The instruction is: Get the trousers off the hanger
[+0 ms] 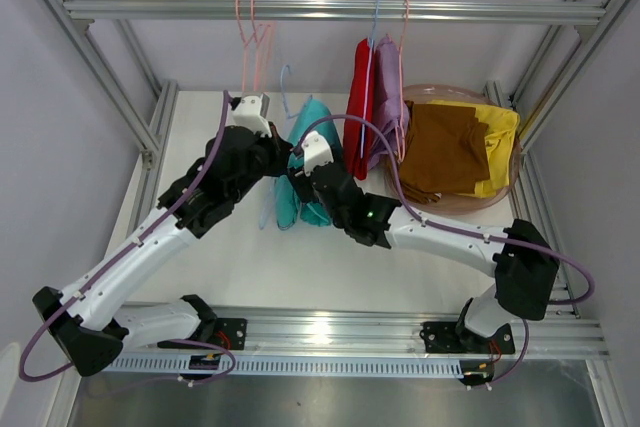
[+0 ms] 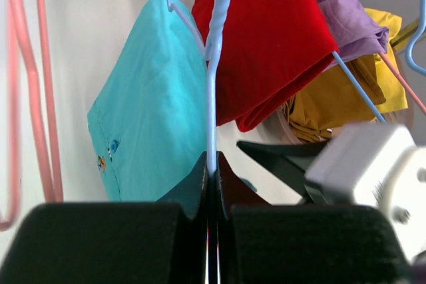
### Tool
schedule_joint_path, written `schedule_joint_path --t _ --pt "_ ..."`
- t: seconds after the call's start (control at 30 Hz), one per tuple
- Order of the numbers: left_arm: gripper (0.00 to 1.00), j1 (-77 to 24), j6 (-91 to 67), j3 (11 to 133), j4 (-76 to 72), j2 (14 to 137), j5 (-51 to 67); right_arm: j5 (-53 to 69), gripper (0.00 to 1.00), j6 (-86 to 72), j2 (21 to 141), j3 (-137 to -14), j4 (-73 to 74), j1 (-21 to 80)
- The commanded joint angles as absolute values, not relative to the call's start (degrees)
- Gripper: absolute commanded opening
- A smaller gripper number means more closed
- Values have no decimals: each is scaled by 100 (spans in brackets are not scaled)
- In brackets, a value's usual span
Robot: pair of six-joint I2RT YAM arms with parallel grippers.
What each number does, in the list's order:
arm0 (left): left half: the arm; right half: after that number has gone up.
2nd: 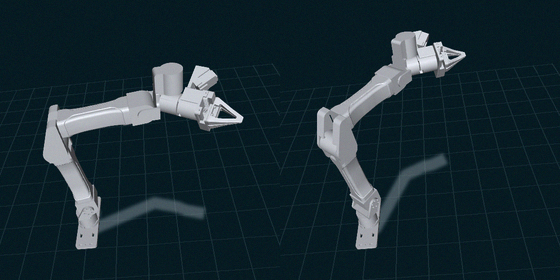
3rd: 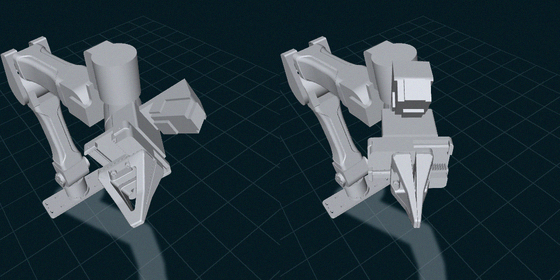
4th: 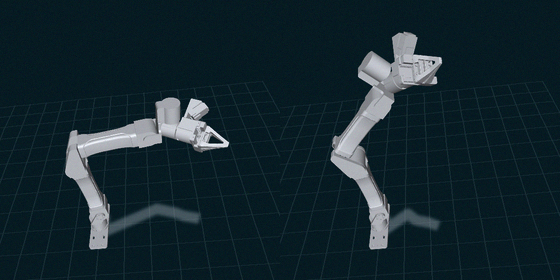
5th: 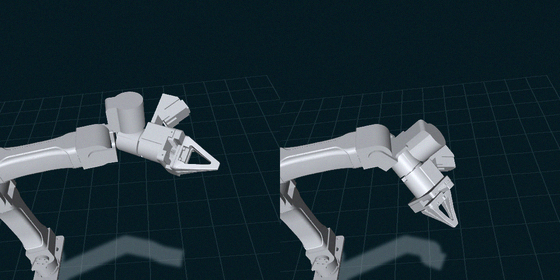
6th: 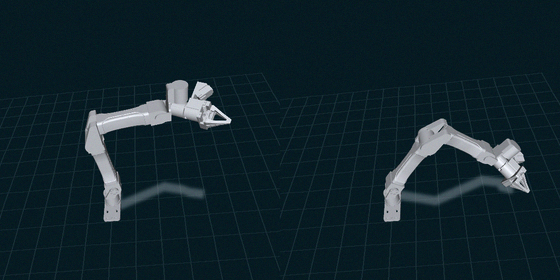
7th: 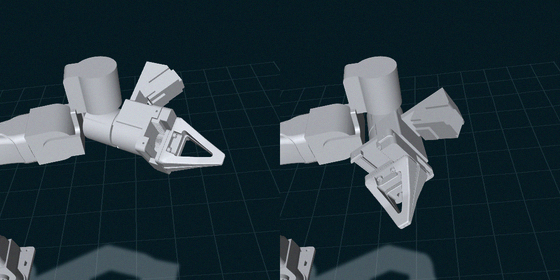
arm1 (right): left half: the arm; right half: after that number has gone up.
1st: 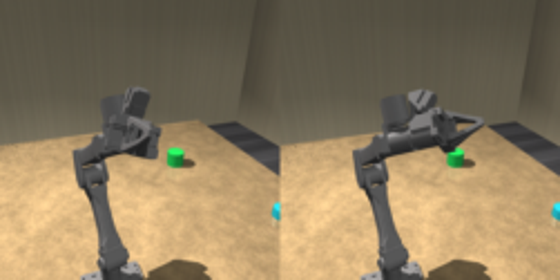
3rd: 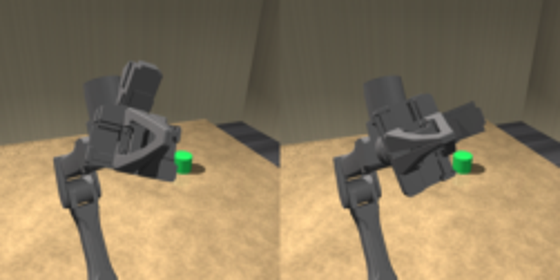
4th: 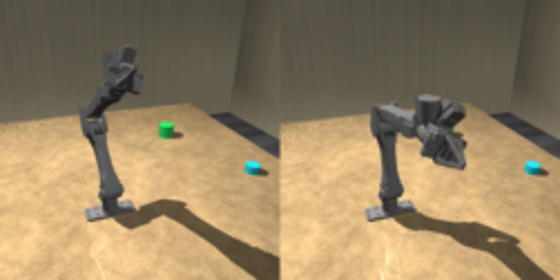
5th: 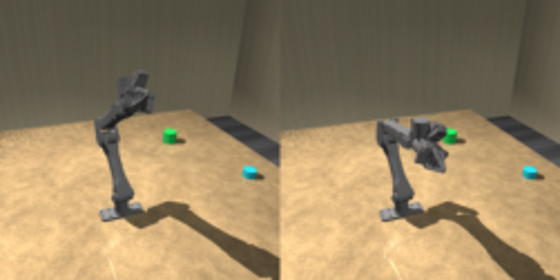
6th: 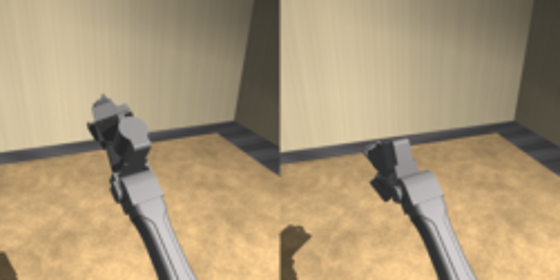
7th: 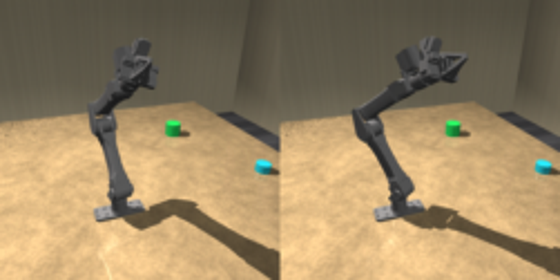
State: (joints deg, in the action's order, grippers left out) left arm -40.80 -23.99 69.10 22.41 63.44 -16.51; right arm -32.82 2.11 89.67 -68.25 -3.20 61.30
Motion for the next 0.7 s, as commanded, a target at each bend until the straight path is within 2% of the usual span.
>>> schedule_joint_path --t 0.0,0.13,0.23,0.33,0.37,0.4,0.67 --pt "0 -4069 -2478 7058 2100 6275 -1459 -3437 69 439 9140 -6803 -861 5960" --pt "0 -4034 -2487 7058 2092 6293 -1389 -3358 63 518 9351 -6794 -1107 5880" --pt "0 -3964 -2531 7075 2109 6311 -1310 -3165 50 536 9457 -6838 -1221 5871" --pt "0 -3903 -2549 7066 2101 6302 -1275 -2787 24 440 9361 -6803 -1239 5862" --pt "1 -3885 -2549 7049 2101 6310 -1248 -2664 7 379 9317 -6803 -1231 5854" --pt "0 -3867 -2558 7075 2109 6319 -1239 -2602 0 361 9238 -6803 -1204 5854" --pt "1 -3692 -2610 7057 2127 6407 -1239 -3180 0 527 8333 -7425 -265 6204"
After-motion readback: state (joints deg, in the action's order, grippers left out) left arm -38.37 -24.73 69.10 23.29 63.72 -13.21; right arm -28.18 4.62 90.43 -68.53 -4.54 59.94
